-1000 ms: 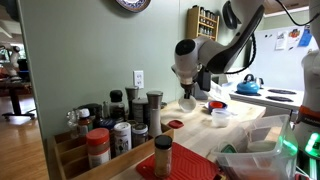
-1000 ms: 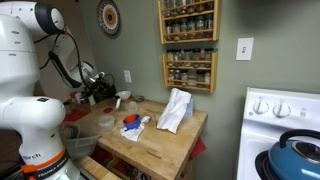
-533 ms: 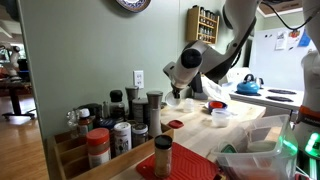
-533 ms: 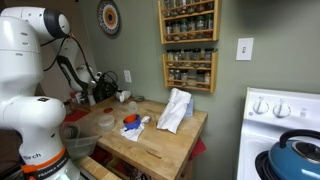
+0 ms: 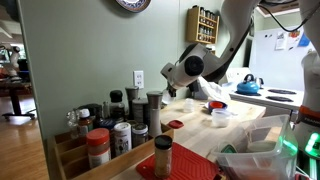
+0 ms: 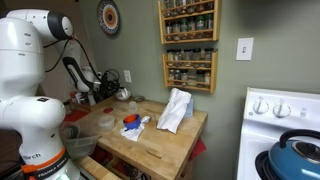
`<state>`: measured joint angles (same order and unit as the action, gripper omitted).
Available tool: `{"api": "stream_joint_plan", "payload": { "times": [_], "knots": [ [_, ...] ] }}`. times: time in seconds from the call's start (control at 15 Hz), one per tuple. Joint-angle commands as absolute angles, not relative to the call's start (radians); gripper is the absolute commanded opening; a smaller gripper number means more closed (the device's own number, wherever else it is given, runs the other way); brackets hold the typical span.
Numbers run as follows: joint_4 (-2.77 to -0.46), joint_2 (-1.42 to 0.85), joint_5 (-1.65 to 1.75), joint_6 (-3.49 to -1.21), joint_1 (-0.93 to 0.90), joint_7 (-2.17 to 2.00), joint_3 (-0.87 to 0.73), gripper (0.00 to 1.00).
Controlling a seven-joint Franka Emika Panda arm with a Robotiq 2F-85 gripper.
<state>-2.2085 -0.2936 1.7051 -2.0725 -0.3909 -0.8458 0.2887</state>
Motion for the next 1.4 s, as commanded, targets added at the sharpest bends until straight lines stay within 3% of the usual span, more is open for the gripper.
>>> {"api": "stream_joint_plan", "payload": {
  "times": [0.0,0.53,1.33],
  "knots": [
    [-2.208,-0.342,1.972,-2.070,-0.359,-0.889,0.276,0.01],
    [-2.186,-0.479,2.351,-1.963,-0.289,-0.975,0.270,0.01],
    [-2.156,-0.599,2.377,-1.800,-0.282,-0.955,0.278,0.01]
  ]
}}
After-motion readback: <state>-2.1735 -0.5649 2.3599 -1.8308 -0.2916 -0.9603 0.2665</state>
